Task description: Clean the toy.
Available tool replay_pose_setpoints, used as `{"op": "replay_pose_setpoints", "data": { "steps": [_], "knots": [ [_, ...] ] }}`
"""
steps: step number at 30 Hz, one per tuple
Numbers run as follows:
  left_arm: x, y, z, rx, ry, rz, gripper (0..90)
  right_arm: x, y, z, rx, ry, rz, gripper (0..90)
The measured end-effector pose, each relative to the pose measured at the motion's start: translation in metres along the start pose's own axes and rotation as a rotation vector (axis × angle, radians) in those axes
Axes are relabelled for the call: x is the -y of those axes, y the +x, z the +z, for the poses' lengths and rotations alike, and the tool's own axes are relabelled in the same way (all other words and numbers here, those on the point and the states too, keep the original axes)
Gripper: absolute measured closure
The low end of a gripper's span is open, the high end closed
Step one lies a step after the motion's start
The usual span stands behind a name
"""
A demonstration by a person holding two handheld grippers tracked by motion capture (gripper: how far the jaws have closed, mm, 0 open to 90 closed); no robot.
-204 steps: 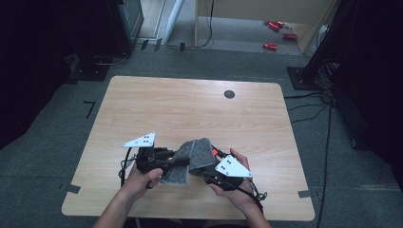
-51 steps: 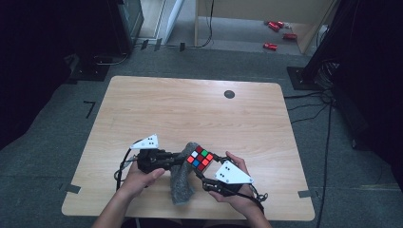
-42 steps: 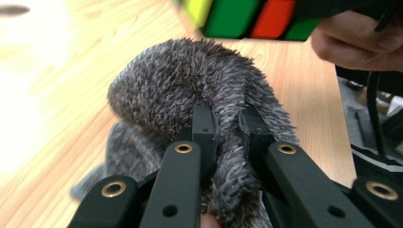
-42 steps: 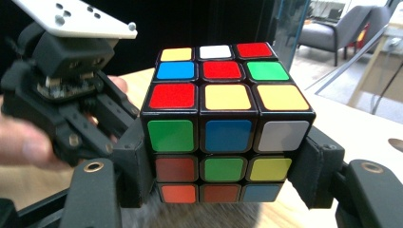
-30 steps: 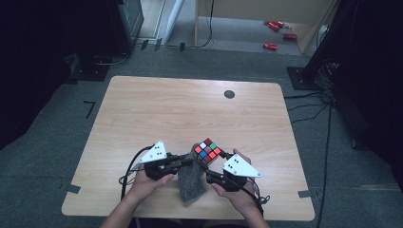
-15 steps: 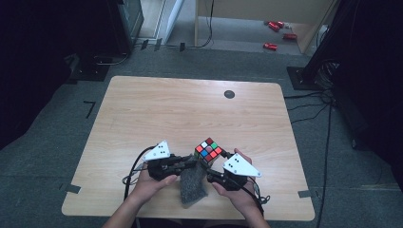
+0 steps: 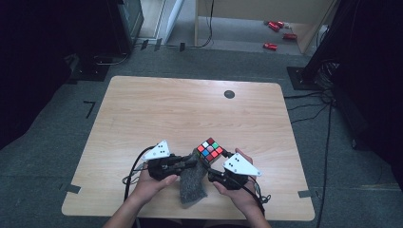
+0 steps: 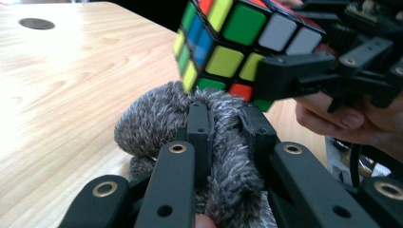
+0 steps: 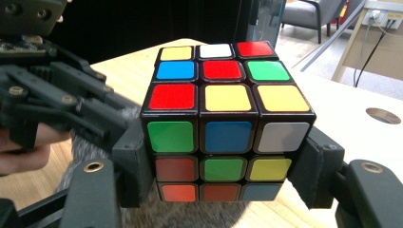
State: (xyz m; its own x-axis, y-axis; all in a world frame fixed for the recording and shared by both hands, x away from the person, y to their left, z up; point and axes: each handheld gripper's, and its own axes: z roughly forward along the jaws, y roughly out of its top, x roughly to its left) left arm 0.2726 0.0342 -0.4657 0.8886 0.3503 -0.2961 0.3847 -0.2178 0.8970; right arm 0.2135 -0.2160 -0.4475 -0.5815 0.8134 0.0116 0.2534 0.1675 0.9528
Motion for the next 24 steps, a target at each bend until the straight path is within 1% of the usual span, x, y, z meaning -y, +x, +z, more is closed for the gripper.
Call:
{"op": "replay_pose_setpoints", "data": {
  "steps": [1, 2, 3, 5, 6, 7, 8, 10, 12, 13, 14, 15, 16, 17, 18, 19, 20, 21, 22, 23, 24],
  "knots": [
    [0.002, 0.000, 0.002, 0.004, 0.007, -0.010, 78.0, -0.001, 0.001, 0.000, 0.000, 0.000, -0.006, 34.7],
    [0.002, 0.000, 0.002, 0.004, 0.007, -0.010, 78.0, -0.001, 0.003, 0.000, -0.001, -0.002, -0.009, 34.7],
    [0.003, -0.001, 0.004, 0.010, 0.017, -0.009, 78.0, -0.002, 0.005, 0.000, 0.000, -0.005, -0.016, 34.7],
    [0.003, -0.005, 0.007, 0.015, 0.018, 0.002, 77.9, -0.002, 0.004, 0.000, 0.004, -0.010, -0.017, 34.7],
    [0.002, -0.006, 0.006, 0.017, 0.006, 0.006, 77.9, -0.002, 0.004, 0.000, 0.004, -0.010, -0.017, 34.7],
    [0.001, -0.006, 0.004, 0.027, -0.013, -0.001, 77.9, -0.002, 0.003, 0.000, 0.003, -0.013, -0.010, 34.7],
    [-0.002, -0.004, -0.001, 0.036, -0.053, -0.019, 77.9, -0.002, 0.000, -0.001, 0.009, -0.012, -0.001, 34.7],
    [-0.003, -0.001, -0.006, 0.031, -0.075, -0.028, 77.9, -0.001, -0.001, 0.000, 0.013, -0.002, 0.000, 34.7],
    [-0.003, 0.000, -0.006, 0.028, -0.072, -0.034, 77.6, -0.001, 0.002, 0.000, 0.010, -0.002, -0.006, 34.7],
    [-0.001, 0.000, -0.003, 0.015, -0.047, -0.023, 77.4, -0.002, 0.004, 0.001, 0.006, -0.003, -0.009, 34.7],
    [-0.001, 0.000, -0.003, 0.015, -0.047, -0.023, 77.1, -0.002, 0.005, 0.001, 0.007, -0.005, -0.016, 34.7],
    [0.001, -0.002, 0.000, -0.008, -0.016, 0.009, 76.6, -0.002, 0.006, 0.001, 0.014, -0.001, -0.021, 34.7],
    [0.001, -0.002, 0.000, -0.008, -0.016, 0.009, 76.0, -0.002, 0.006, 0.001, 0.014, -0.001, -0.021, 34.7],
    [0.001, -0.003, 0.002, -0.024, 0.002, 0.026, 76.0, -0.002, 0.006, 0.001, 0.015, 0.001, -0.019, 34.7],
    [0.002, -0.003, 0.005, -0.063, 0.044, 0.049, 73.3, -0.001, 0.003, 0.001, 0.021, 0.002, -0.012, 34.7],
    [0.002, -0.003, 0.005, -0.063, 0.044, 0.049, 70.8, -0.001, 0.003, 0.001, 0.021, 0.002, -0.012, 34.7],
    [0.003, -0.002, 0.006, -0.085, 0.065, 0.055, 67.6, -0.001, 0.000, 0.000, 0.032, 0.000, -0.004, 34.7],
    [0.004, 0.000, 0.007, -0.131, 0.093, 0.063, 64.0, -0.002, -0.001, -0.001, 0.035, -0.003, -0.002, 34.7],
    [0.004, 0.000, 0.007, -0.131, 0.093, 0.063, 59.1, -0.002, -0.001, -0.001, 0.038, -0.005, -0.002, 34.7],
    [0.005, 0.003, 0.007, -0.180, 0.102, 0.062, 53.8, -0.002, -0.001, -0.001, 0.039, -0.005, -0.002, 34.7],
    [0.005, 0.003, 0.007, -0.180, 0.102, 0.062, 46.8, -0.002, -0.001, -0.001, 0.039, -0.005, -0.002, 34.7]
  ]
}}
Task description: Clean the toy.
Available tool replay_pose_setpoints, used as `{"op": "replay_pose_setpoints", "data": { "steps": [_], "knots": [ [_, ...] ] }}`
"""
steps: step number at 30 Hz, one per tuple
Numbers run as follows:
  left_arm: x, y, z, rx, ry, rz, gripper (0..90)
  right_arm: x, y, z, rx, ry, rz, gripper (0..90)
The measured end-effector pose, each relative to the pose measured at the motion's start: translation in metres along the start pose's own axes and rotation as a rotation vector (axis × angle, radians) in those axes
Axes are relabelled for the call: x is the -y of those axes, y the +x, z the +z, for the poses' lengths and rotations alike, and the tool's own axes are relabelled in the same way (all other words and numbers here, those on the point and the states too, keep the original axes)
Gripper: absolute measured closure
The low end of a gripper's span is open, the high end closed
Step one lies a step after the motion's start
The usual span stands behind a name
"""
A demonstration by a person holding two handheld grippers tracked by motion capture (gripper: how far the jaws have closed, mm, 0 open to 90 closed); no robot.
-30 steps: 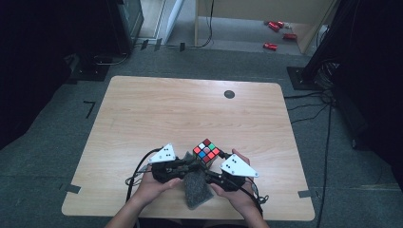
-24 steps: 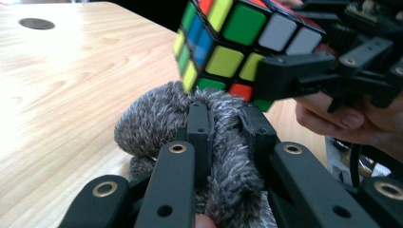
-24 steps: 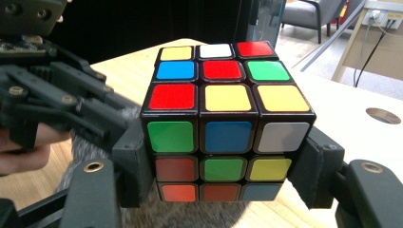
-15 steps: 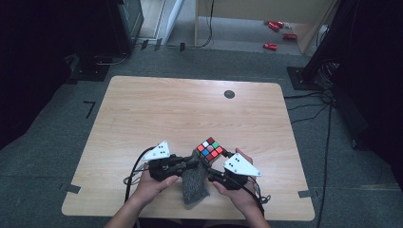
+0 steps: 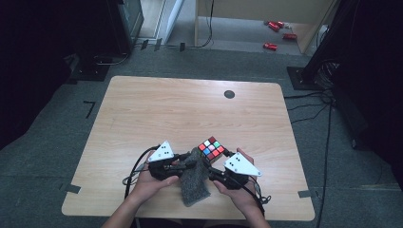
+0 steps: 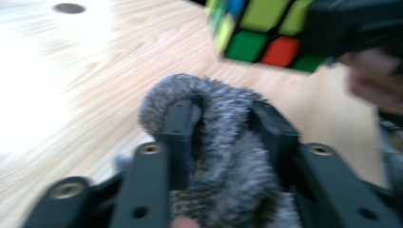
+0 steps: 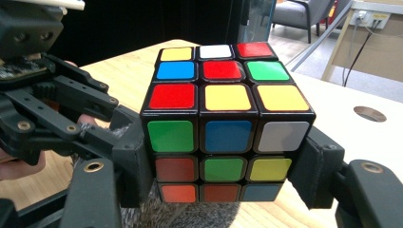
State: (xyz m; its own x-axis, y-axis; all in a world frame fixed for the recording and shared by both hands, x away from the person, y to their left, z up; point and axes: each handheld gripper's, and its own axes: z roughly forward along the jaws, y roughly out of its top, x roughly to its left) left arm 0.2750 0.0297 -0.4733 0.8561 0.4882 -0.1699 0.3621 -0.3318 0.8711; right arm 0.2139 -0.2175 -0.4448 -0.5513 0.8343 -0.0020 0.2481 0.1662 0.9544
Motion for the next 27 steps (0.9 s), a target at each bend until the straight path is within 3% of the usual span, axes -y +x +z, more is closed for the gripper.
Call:
{"op": "replay_pose_setpoints", "data": {
  "steps": [3, 4, 7, 8, 9, 15, 18, 21, 24, 27],
  "knots": [
    [0.001, 0.002, 0.000, -0.137, 0.005, 0.002, 28.5, 0.000, 0.000, 0.000, 0.009, 0.000, 0.008, 34.7],
    [0.001, 0.002, 0.000, -0.137, 0.005, 0.002, 22.7, 0.000, 0.000, 0.000, 0.009, 0.000, 0.008, 34.7],
    [0.002, -0.003, 0.000, -0.199, 0.018, 0.083, 16.4, -0.003, 0.001, -0.001, 0.016, -0.006, 0.032, 34.7],
    [0.002, -0.011, 0.002, -0.200, 0.009, 0.127, 15.8, -0.004, 0.002, -0.002, 0.017, -0.008, 0.040, 34.7],
    [0.002, -0.014, 0.004, -0.199, 0.007, 0.141, 15.2, -0.005, 0.002, -0.002, 0.019, -0.009, 0.046, 34.7],
    [0.001, -0.027, 0.010, -0.191, -0.002, 0.175, 13.5, -0.005, 0.009, 0.000, 0.021, 0.003, 0.081, 34.7],
    [0.000, -0.035, 0.012, -0.183, -0.032, 0.203, 12.6, -0.005, 0.013, 0.002, 0.026, 0.009, 0.092, 34.6],
    [-0.002, -0.037, 0.009, -0.168, -0.064, 0.207, 11.6, -0.004, 0.017, 0.004, 0.022, 0.015, 0.092, 34.7],
    [-0.003, -0.036, 0.006, -0.158, -0.060, 0.219, 11.6, -0.005, 0.017, 0.003, 0.031, 0.006, 0.094, 34.7],
    [-0.005, -0.025, -0.003, -0.170, -0.067, 0.188, 11.8, -0.007, 0.012, -0.001, 0.046, -0.007, 0.110, 34.6]
  ]
}}
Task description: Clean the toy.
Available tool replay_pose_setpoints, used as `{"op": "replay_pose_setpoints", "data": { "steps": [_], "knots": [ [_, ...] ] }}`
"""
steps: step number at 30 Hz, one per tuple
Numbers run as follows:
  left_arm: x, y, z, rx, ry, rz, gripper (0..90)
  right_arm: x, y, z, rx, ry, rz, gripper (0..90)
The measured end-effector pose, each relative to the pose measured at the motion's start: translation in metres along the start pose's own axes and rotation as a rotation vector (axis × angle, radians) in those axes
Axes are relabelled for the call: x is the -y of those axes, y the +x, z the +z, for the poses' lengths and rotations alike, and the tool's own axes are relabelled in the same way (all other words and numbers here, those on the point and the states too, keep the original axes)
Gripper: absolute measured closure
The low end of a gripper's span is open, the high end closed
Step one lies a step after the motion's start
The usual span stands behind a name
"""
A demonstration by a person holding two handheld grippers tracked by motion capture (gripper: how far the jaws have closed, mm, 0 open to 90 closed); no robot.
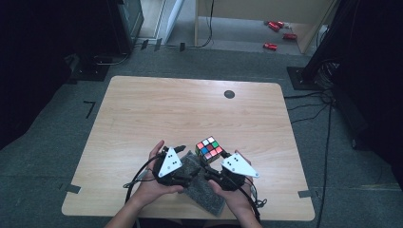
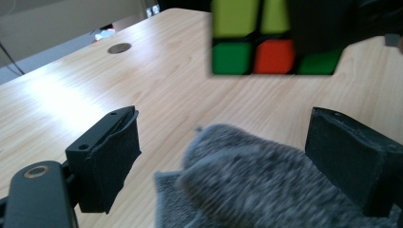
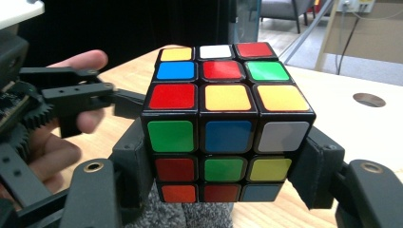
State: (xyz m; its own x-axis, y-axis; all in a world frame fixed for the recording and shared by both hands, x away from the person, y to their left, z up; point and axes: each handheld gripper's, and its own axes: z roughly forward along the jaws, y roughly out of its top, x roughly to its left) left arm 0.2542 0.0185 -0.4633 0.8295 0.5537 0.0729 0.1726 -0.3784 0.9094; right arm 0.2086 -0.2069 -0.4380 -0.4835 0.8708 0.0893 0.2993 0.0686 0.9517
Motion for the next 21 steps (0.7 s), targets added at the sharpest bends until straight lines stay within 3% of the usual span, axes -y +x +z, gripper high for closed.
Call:
{"op": "replay_pose_setpoints", "data": {
  "steps": [2, 3, 8, 16, 18, 21],
  "knots": [
    [0.000, 0.001, -0.001, 0.001, -0.008, -0.007, 12.2, 0.000, -0.001, 0.000, 0.002, -0.001, 0.007, 34.7],
    [-0.002, -0.004, 0.001, 0.012, -0.012, 0.000, 12.5, 0.000, -0.001, 0.000, -0.002, 0.001, 0.022, 34.7],
    [0.000, -0.020, 0.014, 0.021, 0.014, 0.043, 11.8, 0.002, 0.009, 0.003, -0.024, 0.008, 0.008, 34.7],
    [-0.001, -0.023, 0.012, -0.003, -0.044, 0.046, 16.0, 0.004, 0.015, 0.006, -0.031, 0.021, 0.040, 34.6],
    [0.002, -0.026, 0.013, -0.029, -0.061, 0.064, 22.0, 0.006, 0.018, 0.009, -0.032, 0.036, 0.057, 34.6],
    [0.003, -0.026, 0.013, -0.023, -0.072, 0.076, 29.1, 0.008, 0.018, 0.011, -0.039, 0.054, 0.110, 34.5]
  ]
}}
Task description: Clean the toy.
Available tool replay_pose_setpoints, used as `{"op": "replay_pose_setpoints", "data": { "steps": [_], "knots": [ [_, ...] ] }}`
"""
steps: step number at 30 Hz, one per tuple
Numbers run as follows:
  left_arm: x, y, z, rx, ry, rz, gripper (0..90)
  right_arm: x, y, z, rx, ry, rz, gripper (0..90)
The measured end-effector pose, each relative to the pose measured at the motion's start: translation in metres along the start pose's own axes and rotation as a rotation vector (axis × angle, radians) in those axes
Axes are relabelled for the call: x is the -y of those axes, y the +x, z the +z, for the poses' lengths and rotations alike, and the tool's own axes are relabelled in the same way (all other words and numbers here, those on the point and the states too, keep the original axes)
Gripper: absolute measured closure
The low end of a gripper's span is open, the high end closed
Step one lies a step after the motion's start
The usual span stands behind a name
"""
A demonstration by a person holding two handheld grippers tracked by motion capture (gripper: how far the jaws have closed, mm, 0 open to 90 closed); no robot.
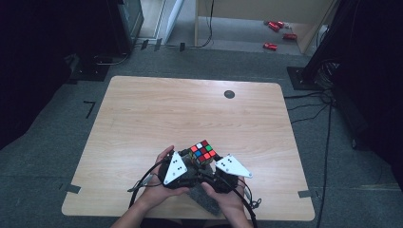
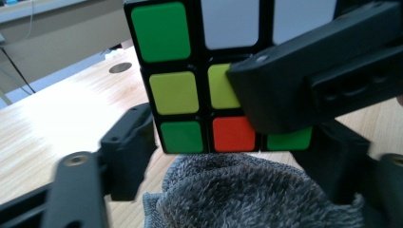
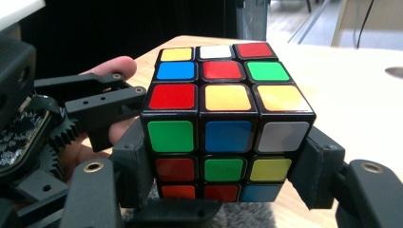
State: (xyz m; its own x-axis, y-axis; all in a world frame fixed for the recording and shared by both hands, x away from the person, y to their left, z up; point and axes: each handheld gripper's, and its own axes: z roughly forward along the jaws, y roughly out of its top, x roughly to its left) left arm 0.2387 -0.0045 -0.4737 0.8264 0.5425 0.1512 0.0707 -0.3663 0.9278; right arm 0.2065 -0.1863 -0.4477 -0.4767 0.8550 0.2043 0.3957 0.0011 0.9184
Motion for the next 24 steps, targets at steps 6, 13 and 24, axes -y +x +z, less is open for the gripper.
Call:
{"op": "replay_pose_setpoints", "data": {
  "steps": [6, 13, 24],
  "knots": [
    [0.004, 0.004, -0.001, 0.013, -0.014, 0.013, 33.7, 0.002, -0.004, 0.004, -0.035, 0.034, 0.081, 31.4],
    [0.006, 0.038, -0.017, -0.040, -0.025, -0.067, 34.5, -0.013, -0.025, -0.014, -0.046, -0.098, 0.102, 19.6],
    [0.007, 0.081, -0.048, -0.042, -0.031, -0.160, 34.5, 0.005, -0.026, 0.007, -0.105, 0.045, -0.092, 24.5]
  ]
}}
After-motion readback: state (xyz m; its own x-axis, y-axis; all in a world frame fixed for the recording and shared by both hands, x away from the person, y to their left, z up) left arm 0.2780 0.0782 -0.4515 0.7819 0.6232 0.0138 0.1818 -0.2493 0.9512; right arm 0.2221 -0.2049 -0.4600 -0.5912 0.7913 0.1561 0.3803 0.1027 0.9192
